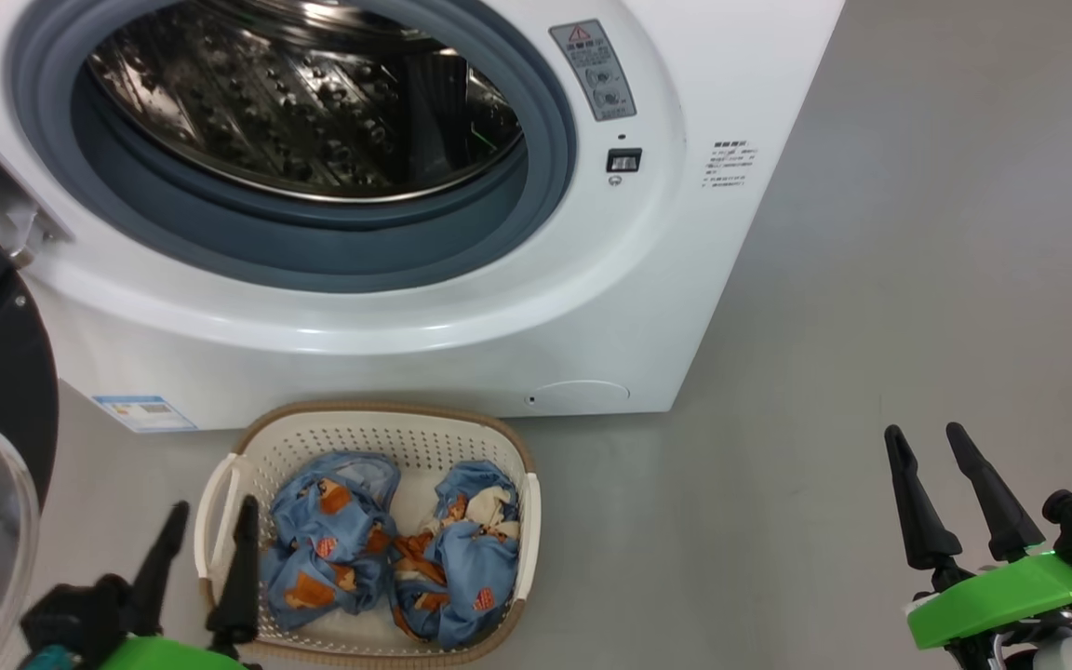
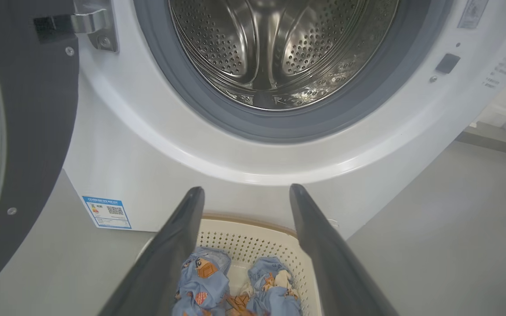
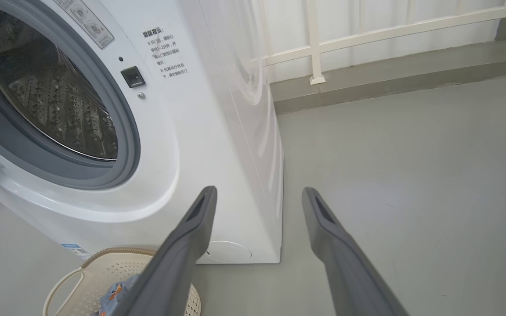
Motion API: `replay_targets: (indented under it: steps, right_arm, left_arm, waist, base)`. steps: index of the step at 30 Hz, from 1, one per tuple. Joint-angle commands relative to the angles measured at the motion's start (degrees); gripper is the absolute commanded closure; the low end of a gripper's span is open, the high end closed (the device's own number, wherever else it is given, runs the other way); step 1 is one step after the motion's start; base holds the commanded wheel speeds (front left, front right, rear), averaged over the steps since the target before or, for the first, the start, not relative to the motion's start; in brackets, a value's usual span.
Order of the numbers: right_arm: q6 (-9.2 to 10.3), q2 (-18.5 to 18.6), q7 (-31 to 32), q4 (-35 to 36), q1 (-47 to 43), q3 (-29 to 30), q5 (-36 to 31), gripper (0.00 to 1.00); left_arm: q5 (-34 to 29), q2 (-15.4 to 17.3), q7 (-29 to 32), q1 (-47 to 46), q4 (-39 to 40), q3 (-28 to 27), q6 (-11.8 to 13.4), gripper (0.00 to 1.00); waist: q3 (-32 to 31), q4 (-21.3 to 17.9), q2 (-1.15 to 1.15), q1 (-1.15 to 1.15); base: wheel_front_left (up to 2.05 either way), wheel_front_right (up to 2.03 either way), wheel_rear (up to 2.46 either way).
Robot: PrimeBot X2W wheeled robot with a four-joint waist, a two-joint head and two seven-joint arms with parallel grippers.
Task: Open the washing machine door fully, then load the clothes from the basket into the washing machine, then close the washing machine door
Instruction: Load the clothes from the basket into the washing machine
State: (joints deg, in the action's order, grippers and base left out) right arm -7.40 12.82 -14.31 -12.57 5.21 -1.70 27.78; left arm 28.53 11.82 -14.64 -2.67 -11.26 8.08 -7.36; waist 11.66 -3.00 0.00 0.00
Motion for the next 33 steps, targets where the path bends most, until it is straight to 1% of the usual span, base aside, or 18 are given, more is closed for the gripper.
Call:
replay_targets:
  steps: [1,7,13,22,28,33]
  right_arm:
    - [-0.09,0.53,-0.69,1.48,1.26,-1.33,-0.77,0.00]
    - [-0.09,-0.05,-0.69,1.67,2.48,-2.12,-0.91,0.00]
    - [-0.09,-0.58,-0.69,1.84,4.61,-2.98,-1.00,0.00]
    - [-0.09,-1.62,-0.69,2.75,9.17,-4.30,-1.42,0.00]
    - [-0.09,-2.09,-0.69,2.75,11.57,-4.46,-1.54,0.00]
    - [-0.09,-2.37,-0.69,2.02,13.03,-4.83,-1.79,0.00]
  left_arm:
    - [-0.68,0.80,-0.36,-1.96,0.43,-1.51,-0.13,0.00]
    - [-1.66,-0.59,-0.36,-4.09,-6.50,1.14,-0.13,0.00]
    - [-2.20,-1.37,-0.36,-9.49,-15.19,3.71,-0.13,0.00]
    - [-1.91,0.01,-0.36,-21.48,-29.72,9.05,-0.13,0.00]
    - [-1.02,0.97,-0.36,-27.77,-36.10,12.34,-0.13,0.00]
    - [-0.22,1.46,-0.36,-32.29,-39.94,15.25,-0.13,0.00]
  waist:
    - [0.78,-0.18,0.00,0.00]
    - [3.90,-0.42,0.00,0.00]
    - [8.68,-0.67,0.00,0.00]
    - [16.10,-1.81,0.00,0.00]
    - [20.13,-2.13,0.00,0.00]
    - [23.37,-2.08,0.00,0.00]
  base:
    - [0.00,0.00,0.00]
    - [0.00,0.00,0.00]
    - [0.00,0.00,0.00]
    - [0.00,0.00,0.00]
    - [0.00,0.00,0.00]
    - [0.00,0.00,0.00]
